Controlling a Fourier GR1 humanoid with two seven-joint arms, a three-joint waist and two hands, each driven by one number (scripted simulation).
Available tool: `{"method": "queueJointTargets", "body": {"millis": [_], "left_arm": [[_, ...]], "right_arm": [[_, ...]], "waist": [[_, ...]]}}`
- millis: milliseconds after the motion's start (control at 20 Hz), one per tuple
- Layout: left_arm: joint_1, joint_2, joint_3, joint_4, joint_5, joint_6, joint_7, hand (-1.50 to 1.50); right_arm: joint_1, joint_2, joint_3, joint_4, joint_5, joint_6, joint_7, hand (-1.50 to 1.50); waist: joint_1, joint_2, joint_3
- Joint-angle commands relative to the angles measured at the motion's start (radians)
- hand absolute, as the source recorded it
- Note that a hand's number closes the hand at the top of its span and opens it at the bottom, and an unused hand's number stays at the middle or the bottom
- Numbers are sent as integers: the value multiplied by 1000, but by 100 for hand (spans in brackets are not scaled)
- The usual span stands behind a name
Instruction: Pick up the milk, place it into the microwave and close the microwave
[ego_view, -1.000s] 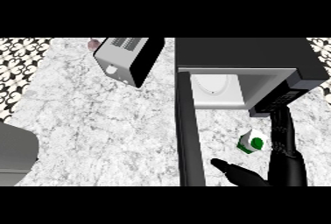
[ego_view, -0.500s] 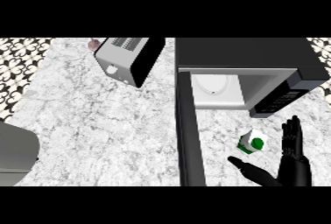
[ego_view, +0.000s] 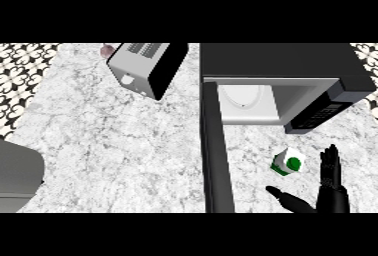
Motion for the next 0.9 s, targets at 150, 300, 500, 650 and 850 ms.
{"method": "queueJointTargets", "body": {"millis": [150,300,500,650,850], "left_arm": [[22,-8,63,-72,76,-50,11,-150],[26,-15,19,-38,42,-35,-18,-150],[45,-15,73,-52,107,-66,-12,-150],[-4,7,98,-30,117,-55,23,-150],[55,-15,2,-84,65,-22,-9,-150]], "right_arm": [[-91,-31,-51,200,-26,62,-82,-150],[-36,1,-62,263,-30,64,-231,-150],[-185,-30,-132,429,-54,62,-229,-150],[-249,-54,-147,506,-42,63,-265,-150],[-337,-54,-165,638,-26,35,-316,-150]], "waist": [[4,0,0],[0,0,0],[5,1,0],[3,1,0],[9,1,0]]}}
